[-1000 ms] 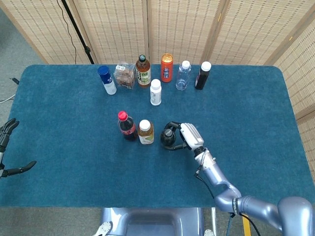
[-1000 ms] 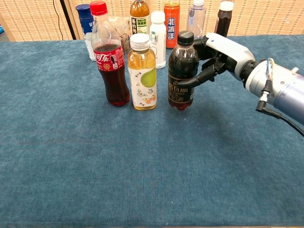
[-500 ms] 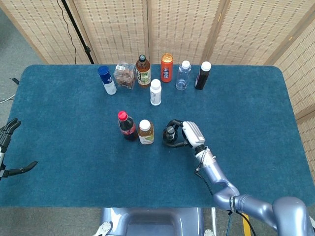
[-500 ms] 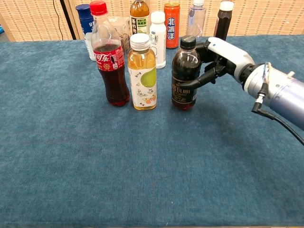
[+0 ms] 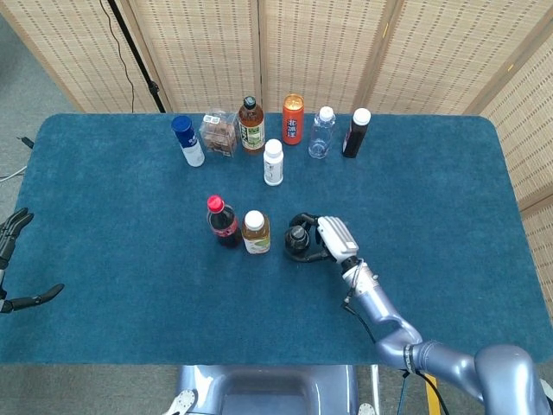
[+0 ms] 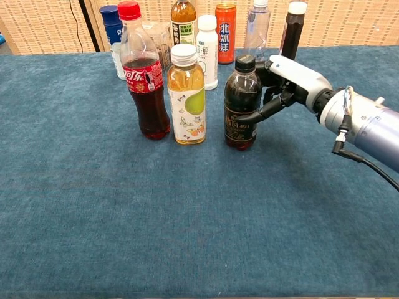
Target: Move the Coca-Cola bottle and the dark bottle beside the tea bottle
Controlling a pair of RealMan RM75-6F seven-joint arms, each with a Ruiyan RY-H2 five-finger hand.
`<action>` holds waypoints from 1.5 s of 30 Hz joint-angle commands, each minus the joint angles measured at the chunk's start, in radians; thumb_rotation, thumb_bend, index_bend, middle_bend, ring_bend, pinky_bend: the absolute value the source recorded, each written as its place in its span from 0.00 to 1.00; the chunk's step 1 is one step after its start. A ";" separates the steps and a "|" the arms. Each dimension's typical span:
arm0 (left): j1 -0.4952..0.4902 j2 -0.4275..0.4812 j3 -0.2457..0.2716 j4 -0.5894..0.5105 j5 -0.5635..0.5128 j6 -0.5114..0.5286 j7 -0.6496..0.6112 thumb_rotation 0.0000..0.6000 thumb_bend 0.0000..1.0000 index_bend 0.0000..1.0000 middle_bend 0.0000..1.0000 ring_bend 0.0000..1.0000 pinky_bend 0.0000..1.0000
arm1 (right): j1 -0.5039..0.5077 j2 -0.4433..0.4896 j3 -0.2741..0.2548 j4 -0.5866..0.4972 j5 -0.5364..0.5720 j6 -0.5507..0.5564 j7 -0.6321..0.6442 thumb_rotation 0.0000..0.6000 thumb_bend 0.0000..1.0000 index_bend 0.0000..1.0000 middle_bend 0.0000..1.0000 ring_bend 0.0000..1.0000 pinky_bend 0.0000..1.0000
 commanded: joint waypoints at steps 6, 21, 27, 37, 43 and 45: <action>0.003 0.006 0.005 0.003 0.010 0.006 -0.021 1.00 0.14 0.00 0.00 0.00 0.00 | 0.003 0.018 -0.014 -0.009 -0.008 -0.013 -0.009 1.00 0.13 0.22 0.19 0.22 0.37; 0.043 -0.009 -0.005 0.009 -0.016 0.082 0.038 1.00 0.12 0.00 0.00 0.00 0.00 | -0.038 0.237 -0.062 -0.231 -0.035 -0.018 -0.078 1.00 0.00 0.00 0.00 0.00 0.00; 0.085 -0.013 0.009 0.003 0.007 0.146 0.070 1.00 0.12 0.00 0.00 0.00 0.00 | -0.123 0.419 -0.092 -0.329 -0.084 0.111 -0.189 1.00 0.00 0.00 0.00 0.00 0.00; 0.123 -0.028 0.057 -0.017 0.038 0.151 0.172 1.00 0.12 0.00 0.00 0.00 0.00 | -0.293 0.544 -0.172 -0.198 -0.195 0.376 -0.159 1.00 0.00 0.00 0.00 0.00 0.00; 0.141 -0.061 0.089 0.043 0.012 0.112 0.187 1.00 0.12 0.00 0.00 0.00 0.00 | -0.417 0.551 -0.201 -0.150 -0.221 0.555 -0.230 1.00 0.00 0.00 0.00 0.00 0.00; 0.142 -0.073 0.086 0.074 -0.003 0.106 0.180 1.00 0.12 0.00 0.00 0.00 0.00 | -0.482 0.552 -0.238 -0.164 -0.237 0.614 -0.285 1.00 0.00 0.00 0.00 0.00 0.00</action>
